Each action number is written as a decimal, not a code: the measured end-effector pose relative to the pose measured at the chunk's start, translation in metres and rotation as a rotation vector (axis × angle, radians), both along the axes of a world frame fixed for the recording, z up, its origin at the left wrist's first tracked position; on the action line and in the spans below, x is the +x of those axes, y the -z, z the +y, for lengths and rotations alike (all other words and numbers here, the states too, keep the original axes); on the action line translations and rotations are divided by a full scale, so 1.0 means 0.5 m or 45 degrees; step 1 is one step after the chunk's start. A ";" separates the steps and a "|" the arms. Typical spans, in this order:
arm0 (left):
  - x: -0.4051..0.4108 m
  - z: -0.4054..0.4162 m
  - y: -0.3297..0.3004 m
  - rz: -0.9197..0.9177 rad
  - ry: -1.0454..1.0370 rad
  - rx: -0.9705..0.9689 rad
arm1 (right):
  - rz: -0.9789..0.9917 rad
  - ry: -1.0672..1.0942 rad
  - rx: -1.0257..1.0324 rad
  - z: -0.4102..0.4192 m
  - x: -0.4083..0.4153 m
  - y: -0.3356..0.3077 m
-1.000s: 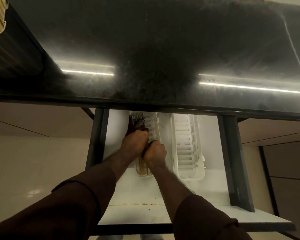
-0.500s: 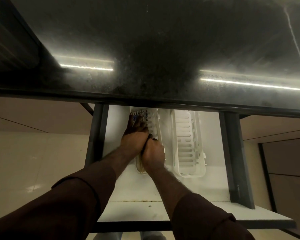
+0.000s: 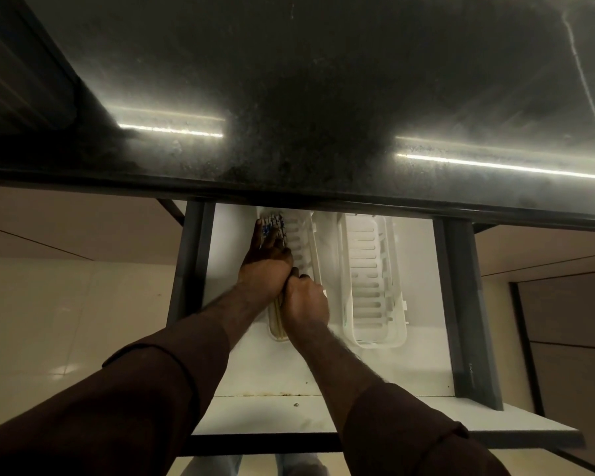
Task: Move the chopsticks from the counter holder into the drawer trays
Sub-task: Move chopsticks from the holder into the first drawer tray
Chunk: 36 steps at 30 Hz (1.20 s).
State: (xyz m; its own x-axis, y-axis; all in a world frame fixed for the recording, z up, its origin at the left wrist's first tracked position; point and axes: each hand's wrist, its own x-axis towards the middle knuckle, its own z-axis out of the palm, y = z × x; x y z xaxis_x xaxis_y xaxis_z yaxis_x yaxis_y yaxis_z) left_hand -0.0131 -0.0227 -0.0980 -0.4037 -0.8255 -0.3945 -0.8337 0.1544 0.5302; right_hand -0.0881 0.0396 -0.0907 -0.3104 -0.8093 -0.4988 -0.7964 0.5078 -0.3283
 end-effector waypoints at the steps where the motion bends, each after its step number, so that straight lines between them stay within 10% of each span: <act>1: -0.005 -0.002 0.001 -0.025 -0.025 0.004 | 0.026 -0.025 -0.024 0.000 0.001 -0.002; 16: 0.014 0.000 -0.105 -0.250 0.418 -0.354 | 0.106 -0.016 -0.205 0.007 0.008 -0.104; 36: 0.139 0.030 -0.377 0.154 0.431 -0.839 | 0.159 -0.034 -0.637 0.053 0.088 -0.379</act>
State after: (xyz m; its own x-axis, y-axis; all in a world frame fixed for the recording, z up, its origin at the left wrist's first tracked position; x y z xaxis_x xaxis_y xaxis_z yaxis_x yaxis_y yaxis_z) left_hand 0.0566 -0.0079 0.0907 -0.6867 -0.6984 0.2018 -0.6261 0.7093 0.3239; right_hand -0.0444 0.0660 0.0986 -0.3188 -0.9478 -0.0092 -0.8557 0.2920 -0.4272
